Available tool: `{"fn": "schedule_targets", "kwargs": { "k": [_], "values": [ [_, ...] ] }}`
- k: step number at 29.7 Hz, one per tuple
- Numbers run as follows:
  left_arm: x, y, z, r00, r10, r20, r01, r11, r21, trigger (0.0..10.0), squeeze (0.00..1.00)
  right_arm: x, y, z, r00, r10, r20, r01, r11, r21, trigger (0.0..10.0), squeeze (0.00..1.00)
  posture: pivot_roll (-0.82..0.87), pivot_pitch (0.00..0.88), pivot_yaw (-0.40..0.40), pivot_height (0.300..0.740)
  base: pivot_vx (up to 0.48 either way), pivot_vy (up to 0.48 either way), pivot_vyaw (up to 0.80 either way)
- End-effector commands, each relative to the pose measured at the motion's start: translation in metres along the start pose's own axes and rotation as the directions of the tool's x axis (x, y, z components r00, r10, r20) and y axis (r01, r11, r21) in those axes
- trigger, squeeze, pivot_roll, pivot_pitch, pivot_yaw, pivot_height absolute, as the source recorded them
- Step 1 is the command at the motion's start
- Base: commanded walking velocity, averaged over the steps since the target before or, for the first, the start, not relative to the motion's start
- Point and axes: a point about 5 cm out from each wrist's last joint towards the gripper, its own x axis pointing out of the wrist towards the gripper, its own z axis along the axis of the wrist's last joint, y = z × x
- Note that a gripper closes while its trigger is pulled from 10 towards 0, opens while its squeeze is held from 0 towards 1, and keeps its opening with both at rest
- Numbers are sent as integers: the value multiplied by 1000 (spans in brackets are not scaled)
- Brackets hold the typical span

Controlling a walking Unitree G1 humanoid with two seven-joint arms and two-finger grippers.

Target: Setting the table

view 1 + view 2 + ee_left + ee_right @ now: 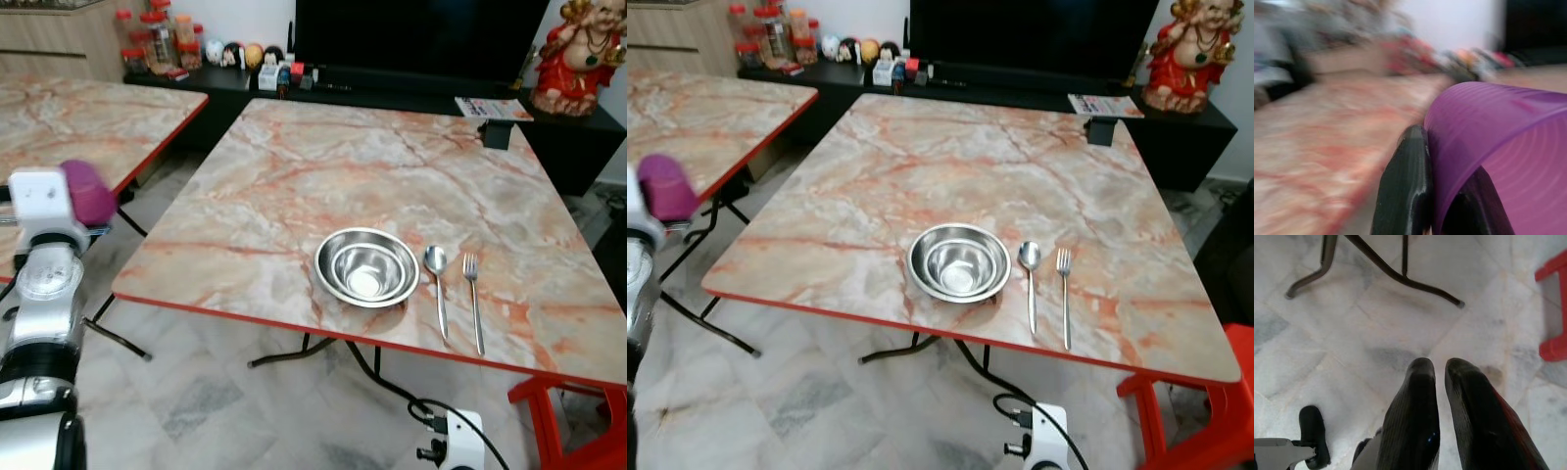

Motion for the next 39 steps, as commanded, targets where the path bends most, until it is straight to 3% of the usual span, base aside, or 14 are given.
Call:
{"fn": "schedule_targets", "kwargs": {
  "k": [1, 6, 10, 15, 16, 18, 21, 28, 31, 39],
  "values": [
    [7, -14, 5, 993, -108, -55, 109, 994, 14, 10000, 0, 0, 1, 0, 1000, -6, -4, 7, 1000, 17, 10000, 0, 6, 0, -1, 740, 0, 0, 0],
    [16, -48, 4, 928, -319, -194, 320, 947, -27, 10000, 0, 0, 3, -2, 1000, -10, -9, 11, 999, 35, 10000, 0, -4, 0, 23, 740, 0, 0, 0],
    [17, -64, 2, 883, -407, -236, 417, 909, -7, 10000, 0, 0, 4, -2, 1000, -12, -9, 12, 999, 47, 10000, 0, -10, 0, 32, 740, 0, 0, 0],
    [9, -91, -3, 744, -597, -299, 635, 771, 41, 10000, 0, 0, 4, -4, 1000, -14, -16, 15, 998, 59, 10000, 0, -8, 0, 43, 740, 0, 0, 0],
    [9, -91, -3, 744, -597, -299, 635, 771, 41, 10000, 0, 0, 4, -4, 1000, -14, -16, 15, 998, 59, 10000, 0, -8, 0, 43, 740, 0, 0, 0],
    [7, -98, -5, 713, -626, -317, 673, 738, 57, 10000, 0, -1, 5, -5, 1000, -15, -20, 16, 998, 63, 10000, 0, -10, 0, 48, 740, 0, 0, 0],
    [7, -98, -5, 710, -628, -320, 676, 735, 58, 10000, 0, -1, 5, -6, 1000, -14, -20, 16, 998, 64, 10000, 0, -10, 0, 48, 740, 0, 0, 0],
    [4, -114, -1, 579, -697, -423, 808, 561, 181, 10000, 0, -2, 6, -11, 999, -29, -30, 32, 994, 101, 10000, 0, -11, 0, 65, 740, 0, 0, 0],
    [1, -125, -2, 536, -720, -442, 840, 506, 194, 10000, 0, -2, 1, -11, 999, -37, -30, 40, 994, 101, 10000, 0, -15, 0, 53, 740, 0, 0, 0],
    [-9, -143, -12, 474, -750, -461, 876, 456, 159, 10000, 0, -1, -10, -5, 998, -54, -16, 55, 994, 93, 10000, 0, -24, 0, 24, 740, 0, 0, 0]
  ]
}}
